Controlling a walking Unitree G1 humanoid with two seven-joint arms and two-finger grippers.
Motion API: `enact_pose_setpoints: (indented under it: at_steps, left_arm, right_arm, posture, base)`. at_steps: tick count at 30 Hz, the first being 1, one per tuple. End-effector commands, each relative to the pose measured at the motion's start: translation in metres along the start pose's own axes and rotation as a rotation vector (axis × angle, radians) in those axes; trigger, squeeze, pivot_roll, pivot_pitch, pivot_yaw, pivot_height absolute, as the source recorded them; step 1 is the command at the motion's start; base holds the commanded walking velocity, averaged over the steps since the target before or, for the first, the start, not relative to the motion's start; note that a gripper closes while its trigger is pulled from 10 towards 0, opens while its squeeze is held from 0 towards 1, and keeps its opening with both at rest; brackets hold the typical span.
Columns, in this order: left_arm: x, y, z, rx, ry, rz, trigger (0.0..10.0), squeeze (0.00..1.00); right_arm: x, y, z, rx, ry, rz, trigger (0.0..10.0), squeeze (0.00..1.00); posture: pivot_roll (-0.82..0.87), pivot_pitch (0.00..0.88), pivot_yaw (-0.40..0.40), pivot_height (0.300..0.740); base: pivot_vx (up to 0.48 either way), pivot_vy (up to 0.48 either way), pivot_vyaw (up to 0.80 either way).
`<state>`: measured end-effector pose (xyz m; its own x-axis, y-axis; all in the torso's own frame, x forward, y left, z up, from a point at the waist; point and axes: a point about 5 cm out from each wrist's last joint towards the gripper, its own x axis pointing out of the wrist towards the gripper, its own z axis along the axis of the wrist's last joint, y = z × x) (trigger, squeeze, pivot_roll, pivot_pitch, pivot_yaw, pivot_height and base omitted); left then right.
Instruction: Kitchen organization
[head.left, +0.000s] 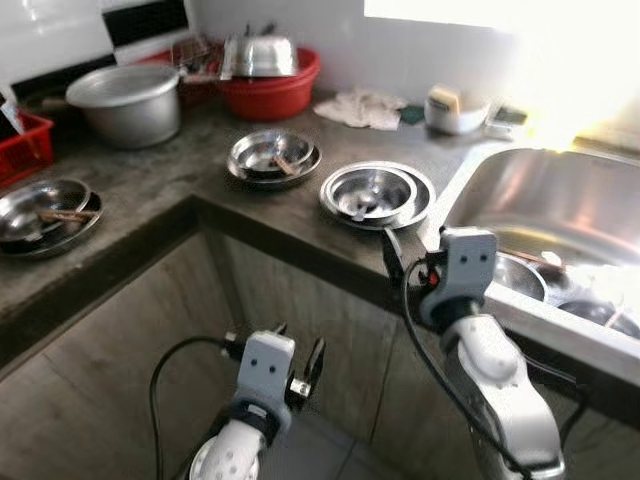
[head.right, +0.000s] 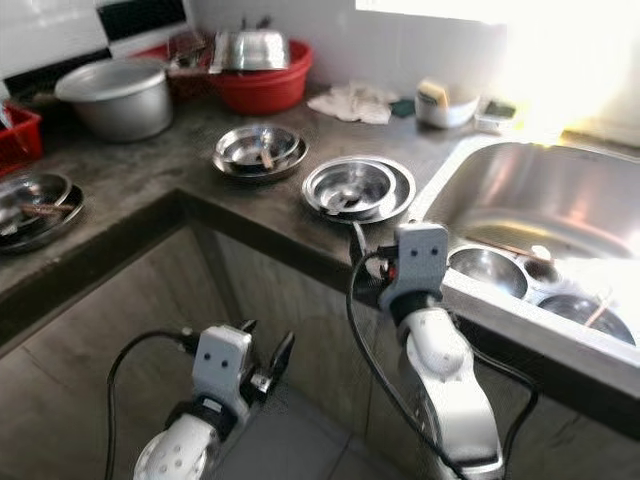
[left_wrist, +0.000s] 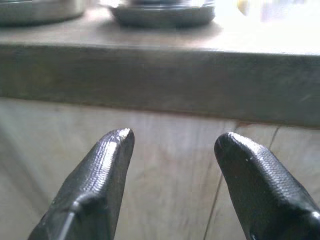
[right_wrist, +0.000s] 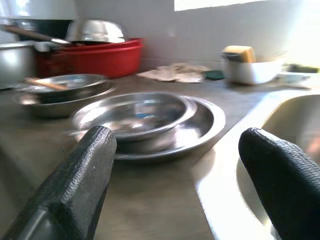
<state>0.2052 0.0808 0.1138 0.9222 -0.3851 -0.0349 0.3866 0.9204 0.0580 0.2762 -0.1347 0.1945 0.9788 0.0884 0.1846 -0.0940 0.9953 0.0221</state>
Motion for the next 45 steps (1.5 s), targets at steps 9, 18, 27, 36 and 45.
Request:
enact_pose_setpoints:
  at_steps: [9,18,27,36,45]
  left_arm:
    - [-0.002,0.006,-0.003,0.004,0.021,0.024,10.0,0.00]
    - [-0.002,0.002,0.002,-0.003,0.009,0.016,10.0,0.00]
    - [-0.006,-0.003,0.006,-0.008,-0.004,0.004,10.0,0.00]
    - [-0.008,-0.006,0.007,-0.011,-0.004,-0.001,10.0,0.00]
    - [-0.012,-0.009,0.022,0.003,-0.121,-0.019,10.0,0.00]
  right_arm:
    - [0.012,0.010,0.014,-0.003,-0.079,0.102,10.0,0.00]
    - [0.046,0.021,0.005,-0.180,-0.063,0.359,10.0,1.00]
    - [0.071,0.029,-0.003,-0.292,-0.067,0.429,10.0,0.00]
    - [0.084,0.024,-0.008,-0.405,-0.071,0.401,10.0,0.00]
    - [0.091,0.020,-0.011,-0.441,-0.087,0.387,10.0,0.00]
  posture:
    - [0.02,0.061,0.012,0.740]
    - [0.03,0.097,-0.005,0.740]
    - [0.05,0.121,-0.018,0.740]
    - [0.05,0.135,-0.024,0.740]
    - [0.05,0.133,-0.027,0.740]
  base:
    - [0.000,0.000,0.00]
    - [0.000,0.000,0.00]
    - [0.000,0.000,0.00]
    - [0.000,0.000,0.00]
    - [0.000,0.000,0.00]
